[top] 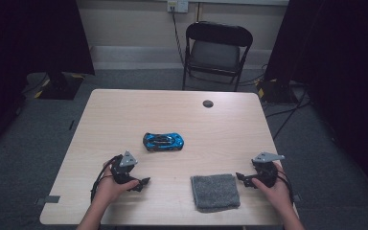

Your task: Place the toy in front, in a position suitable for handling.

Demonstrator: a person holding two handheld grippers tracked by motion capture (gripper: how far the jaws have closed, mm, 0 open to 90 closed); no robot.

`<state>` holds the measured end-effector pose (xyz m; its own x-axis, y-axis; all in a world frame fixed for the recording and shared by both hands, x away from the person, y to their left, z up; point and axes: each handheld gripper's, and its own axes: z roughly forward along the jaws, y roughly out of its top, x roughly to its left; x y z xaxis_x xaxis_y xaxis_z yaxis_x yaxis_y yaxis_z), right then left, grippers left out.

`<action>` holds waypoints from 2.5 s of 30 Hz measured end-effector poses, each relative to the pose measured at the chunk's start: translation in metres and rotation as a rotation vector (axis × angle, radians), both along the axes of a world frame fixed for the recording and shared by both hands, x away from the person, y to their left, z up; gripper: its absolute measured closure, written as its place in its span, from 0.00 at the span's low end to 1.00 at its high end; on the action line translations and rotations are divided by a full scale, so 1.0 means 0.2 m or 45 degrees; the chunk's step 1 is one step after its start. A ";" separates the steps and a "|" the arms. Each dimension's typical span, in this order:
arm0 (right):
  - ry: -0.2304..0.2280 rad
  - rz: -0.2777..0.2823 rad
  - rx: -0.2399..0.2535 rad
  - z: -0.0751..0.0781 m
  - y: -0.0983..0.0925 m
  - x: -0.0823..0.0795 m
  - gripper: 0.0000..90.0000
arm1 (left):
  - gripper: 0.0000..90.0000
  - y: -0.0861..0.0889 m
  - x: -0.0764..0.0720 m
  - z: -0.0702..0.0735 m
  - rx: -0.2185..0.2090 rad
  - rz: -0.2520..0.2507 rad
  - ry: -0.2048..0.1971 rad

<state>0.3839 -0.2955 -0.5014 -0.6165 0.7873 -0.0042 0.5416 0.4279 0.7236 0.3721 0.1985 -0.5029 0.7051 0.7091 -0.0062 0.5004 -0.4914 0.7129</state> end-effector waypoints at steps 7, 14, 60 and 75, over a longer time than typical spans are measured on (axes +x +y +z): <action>0.001 0.005 0.000 0.00 0.00 0.00 0.08 | 0.00 0.00 0.00 0.00 0.001 0.004 0.000; 0.001 0.005 0.000 0.00 0.00 0.00 0.08 | 0.07 0.00 0.00 0.02 0.002 -0.017 -0.002; 0.001 0.006 0.001 0.00 0.00 0.00 0.08 | 0.17 -0.20 0.52 0.20 -0.011 -0.166 -0.067; 0.002 0.006 0.002 0.00 0.00 0.01 0.08 | 0.17 -0.24 0.62 0.14 0.002 -0.218 -0.068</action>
<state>0.3849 -0.2956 -0.5014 -0.6205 0.7842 -0.0023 0.5403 0.4296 0.7236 0.4955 0.1506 -0.4743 0.8149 0.5785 0.0356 0.3706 -0.5673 0.7354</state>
